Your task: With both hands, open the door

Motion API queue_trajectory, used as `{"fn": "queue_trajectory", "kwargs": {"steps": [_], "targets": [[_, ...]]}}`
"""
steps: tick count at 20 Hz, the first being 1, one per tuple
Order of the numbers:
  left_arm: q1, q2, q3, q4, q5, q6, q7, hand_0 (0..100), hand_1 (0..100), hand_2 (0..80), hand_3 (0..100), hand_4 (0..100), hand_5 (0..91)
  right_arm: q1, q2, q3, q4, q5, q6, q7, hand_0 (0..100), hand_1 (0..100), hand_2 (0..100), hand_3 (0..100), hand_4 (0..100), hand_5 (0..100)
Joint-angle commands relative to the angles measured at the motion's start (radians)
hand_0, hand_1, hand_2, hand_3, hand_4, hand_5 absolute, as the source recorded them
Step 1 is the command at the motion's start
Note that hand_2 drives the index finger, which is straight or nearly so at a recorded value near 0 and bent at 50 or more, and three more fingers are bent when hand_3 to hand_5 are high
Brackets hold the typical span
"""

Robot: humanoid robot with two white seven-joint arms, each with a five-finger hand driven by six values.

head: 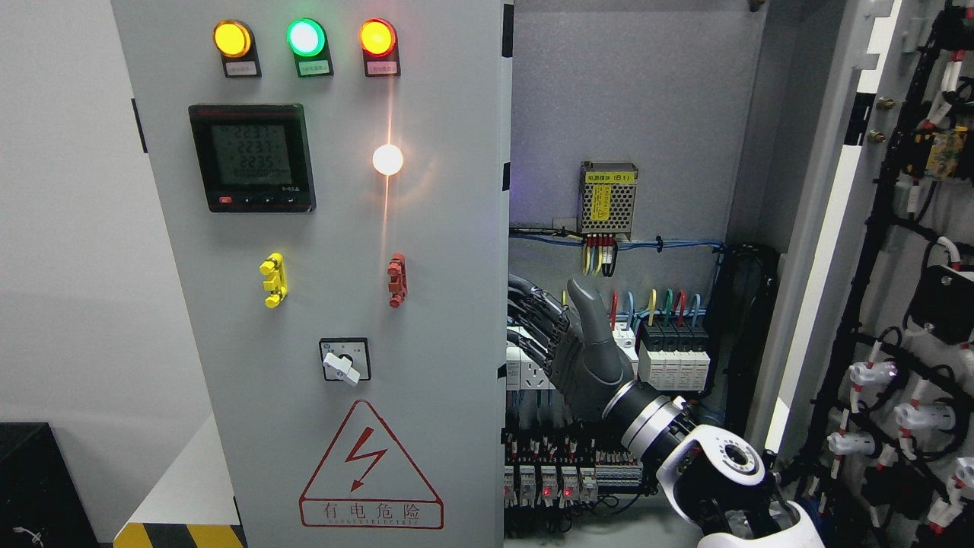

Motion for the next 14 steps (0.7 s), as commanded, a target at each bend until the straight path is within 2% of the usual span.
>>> {"fn": "queue_trajectory", "kwargs": {"steps": [1, 4, 7, 8, 14], "targets": [[0.0, -0.001, -0.001, -0.02, 0.0, -0.001, 0.0, 0, 0, 0.0, 0, 0, 0.0, -0.018, 0.0, -0.001, 0.03, -0.004, 0.001, 0.008, 0, 0, 0, 0, 0, 0], [0.0, -0.001, -0.001, -0.02, 0.0, -0.001, 0.0, 0, 0, 0.0, 0, 0, 0.0, -0.028, 0.0, 0.0, 0.046, -0.002, 0.001, 0.013, 0, 0, 0, 0, 0, 0], [0.0, -0.001, -0.001, -0.02, 0.0, -0.001, 0.0, 0, 0, 0.0, 0, 0, 0.0, -0.039, 0.0, -0.001, 0.063, 0.002, 0.001, 0.092, 0, 0, 0, 0, 0, 0], [0.0, -0.001, -0.001, -0.02, 0.001, -0.001, 0.0, 0, 0, 0.0, 0, 0, 0.0, -0.044, 0.001, 0.0, 0.07, 0.002, 0.001, 0.103, 0, 0, 0, 0, 0, 0], [0.0, -0.002, -0.002, -0.02, 0.0, -0.002, 0.0, 0, 0, 0.0, 0, 0, 0.0, -0.053, 0.0, -0.001, 0.087, -0.002, 0.001, 0.106, 0, 0, 0, 0, 0, 0]]}}
